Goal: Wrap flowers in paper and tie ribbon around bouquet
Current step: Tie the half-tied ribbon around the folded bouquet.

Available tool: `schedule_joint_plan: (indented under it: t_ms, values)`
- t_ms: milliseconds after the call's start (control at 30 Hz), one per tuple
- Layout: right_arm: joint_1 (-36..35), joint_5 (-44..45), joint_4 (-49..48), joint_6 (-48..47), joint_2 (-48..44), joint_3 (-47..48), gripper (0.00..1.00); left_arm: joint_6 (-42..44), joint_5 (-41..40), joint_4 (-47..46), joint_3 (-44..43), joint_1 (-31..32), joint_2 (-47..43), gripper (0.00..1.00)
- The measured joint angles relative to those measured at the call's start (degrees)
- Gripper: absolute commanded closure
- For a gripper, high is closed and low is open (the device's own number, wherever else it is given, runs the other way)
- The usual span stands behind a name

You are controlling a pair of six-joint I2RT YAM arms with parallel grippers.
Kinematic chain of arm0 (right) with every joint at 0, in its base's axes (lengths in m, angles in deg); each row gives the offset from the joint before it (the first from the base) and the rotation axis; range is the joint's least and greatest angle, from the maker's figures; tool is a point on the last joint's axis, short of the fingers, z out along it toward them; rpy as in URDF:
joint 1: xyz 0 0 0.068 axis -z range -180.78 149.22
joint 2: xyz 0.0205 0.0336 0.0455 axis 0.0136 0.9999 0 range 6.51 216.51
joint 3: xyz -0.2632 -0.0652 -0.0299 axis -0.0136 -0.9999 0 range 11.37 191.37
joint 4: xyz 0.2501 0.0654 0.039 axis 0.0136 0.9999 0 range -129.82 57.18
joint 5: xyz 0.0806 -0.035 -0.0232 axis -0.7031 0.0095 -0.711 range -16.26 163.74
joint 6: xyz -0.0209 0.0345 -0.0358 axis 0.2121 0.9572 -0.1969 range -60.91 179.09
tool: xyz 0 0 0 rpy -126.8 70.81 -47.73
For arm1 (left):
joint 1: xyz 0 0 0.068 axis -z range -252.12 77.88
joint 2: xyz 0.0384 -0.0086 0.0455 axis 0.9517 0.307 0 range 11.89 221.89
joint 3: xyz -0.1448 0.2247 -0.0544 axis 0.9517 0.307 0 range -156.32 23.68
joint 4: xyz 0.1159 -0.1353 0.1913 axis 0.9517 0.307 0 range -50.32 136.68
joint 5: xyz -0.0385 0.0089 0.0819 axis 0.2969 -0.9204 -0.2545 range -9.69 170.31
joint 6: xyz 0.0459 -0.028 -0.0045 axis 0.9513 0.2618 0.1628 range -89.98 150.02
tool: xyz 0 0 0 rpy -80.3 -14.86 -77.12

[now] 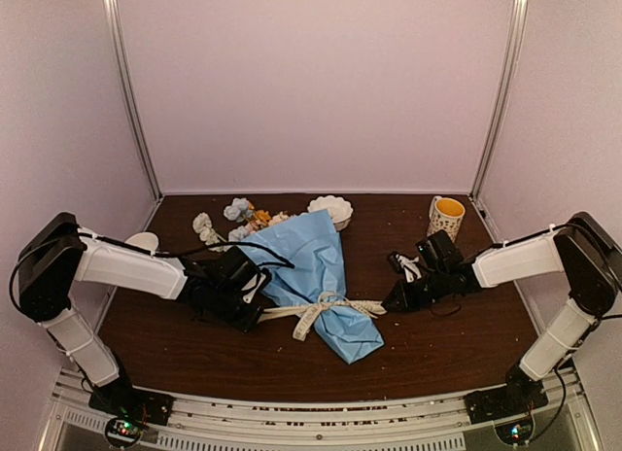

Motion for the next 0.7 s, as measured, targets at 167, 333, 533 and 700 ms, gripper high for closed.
schedule_joint_plan:
  t_ms: [167, 333, 533, 700]
  values:
    - [1.9, -0.5, -0.1, -0.8, -0.2, -1.3, 1.00, -1.6, 0.2, -1.4, 0.7, 0.1, 0.0, 1.00]
    - [3.7, -1.4, -0.2, -1.8, -0.4, -2.4, 1.00, -2.6, 0.2, -2.1, 1.0, 0.1, 0.0, 1.00]
    - [5.0, -2.3, -0.3, -1.9, -0.9, -3.9, 1.00, -3.7, 0.8, -4.1, 1.7, -0.3, 0.0, 1.00]
    - [5.0, -2.3, -0.2, -1.9, -0.9, -4.0, 1.00, -4.8, 1.3, -4.9, 2.3, -0.6, -0.2, 1.00]
